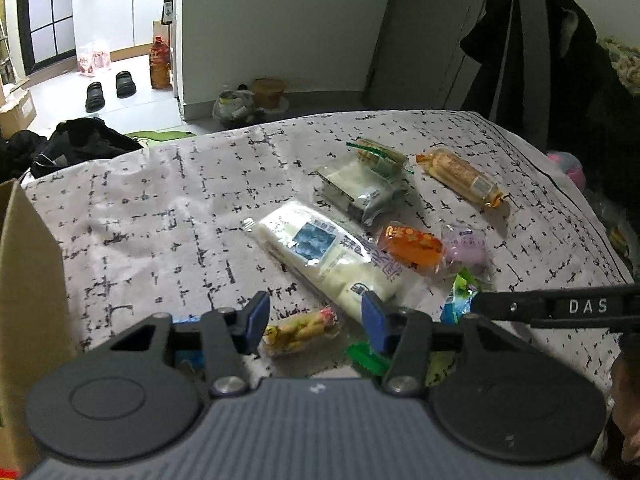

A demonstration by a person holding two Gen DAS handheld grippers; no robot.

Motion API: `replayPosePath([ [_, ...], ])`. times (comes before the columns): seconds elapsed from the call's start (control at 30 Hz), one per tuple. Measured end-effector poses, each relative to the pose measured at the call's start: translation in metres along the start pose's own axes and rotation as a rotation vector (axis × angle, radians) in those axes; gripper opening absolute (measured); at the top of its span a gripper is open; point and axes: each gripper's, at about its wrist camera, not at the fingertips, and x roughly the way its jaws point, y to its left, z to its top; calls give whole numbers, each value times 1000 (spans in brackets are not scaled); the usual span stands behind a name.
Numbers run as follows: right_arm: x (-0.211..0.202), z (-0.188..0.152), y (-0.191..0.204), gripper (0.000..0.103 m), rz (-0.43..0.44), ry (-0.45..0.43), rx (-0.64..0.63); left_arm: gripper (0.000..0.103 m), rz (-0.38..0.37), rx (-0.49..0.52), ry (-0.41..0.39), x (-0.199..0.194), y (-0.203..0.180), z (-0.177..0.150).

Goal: Organize snacks
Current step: 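Grasp the yellow-wrapped bread with the left gripper while the right gripper grasps the blue-green packet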

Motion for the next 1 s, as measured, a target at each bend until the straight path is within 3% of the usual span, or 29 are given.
replayPosePath([
  [0.2,6,-2,4,56,-22,13,10,50,8,-48,30,6,7,-6],
  [0.47,-5,-6,2,56,-77,-5,-28,50,0,-37,59,2,3,-26],
  [0.63,-4,-6,7,56,-58,-12,-43,43,39,-62,41,6,3,-24],
  [0.73,2,-6,13,55,-44,-16,-58,34,65,-78,38,10,2,-22],
  [0.83,12,-5,15,40,-42,36,-39,28,91,-89,46,11,2,-20],
  [1.0,18,-8,19,36,-50,44,-61,22,126,-65,64,14,-3,-19],
])
